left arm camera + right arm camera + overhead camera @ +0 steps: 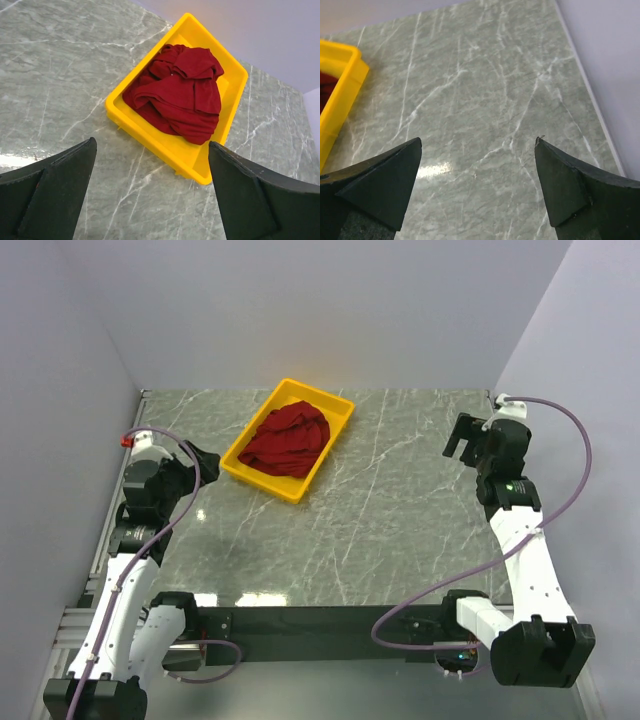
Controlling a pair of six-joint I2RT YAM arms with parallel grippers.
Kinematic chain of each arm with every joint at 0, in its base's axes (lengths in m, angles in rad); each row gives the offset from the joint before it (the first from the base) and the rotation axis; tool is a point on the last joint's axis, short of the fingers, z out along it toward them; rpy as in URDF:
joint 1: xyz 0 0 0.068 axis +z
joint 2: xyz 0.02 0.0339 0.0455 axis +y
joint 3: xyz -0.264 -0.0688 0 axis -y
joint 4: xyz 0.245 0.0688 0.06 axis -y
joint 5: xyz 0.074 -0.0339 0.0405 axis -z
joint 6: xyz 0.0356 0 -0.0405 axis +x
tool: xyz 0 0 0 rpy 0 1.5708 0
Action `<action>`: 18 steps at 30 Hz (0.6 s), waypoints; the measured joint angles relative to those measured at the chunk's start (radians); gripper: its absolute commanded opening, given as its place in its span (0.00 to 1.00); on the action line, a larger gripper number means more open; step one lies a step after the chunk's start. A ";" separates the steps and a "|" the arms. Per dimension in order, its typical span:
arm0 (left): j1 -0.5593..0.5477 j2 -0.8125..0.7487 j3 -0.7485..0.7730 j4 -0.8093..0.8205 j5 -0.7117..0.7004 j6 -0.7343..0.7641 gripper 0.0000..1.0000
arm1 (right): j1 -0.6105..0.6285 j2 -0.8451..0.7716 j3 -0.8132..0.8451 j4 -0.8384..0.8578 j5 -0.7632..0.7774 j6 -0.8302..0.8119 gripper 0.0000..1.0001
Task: Fold and stack the t-shirts
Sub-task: Grab the tshirt from the pile
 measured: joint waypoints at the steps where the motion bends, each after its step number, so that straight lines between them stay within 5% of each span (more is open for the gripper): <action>1: 0.000 0.000 0.000 0.000 0.006 0.000 0.99 | 0.000 0.005 0.000 0.000 -0.023 -0.016 1.00; 10: 0.000 0.050 0.029 0.016 0.068 -0.007 1.00 | 0.018 0.019 0.045 -0.103 -0.560 -0.388 1.00; 18: -0.004 0.294 0.110 0.087 0.171 -0.072 1.00 | 0.019 0.149 0.149 -0.223 -0.730 -0.515 1.00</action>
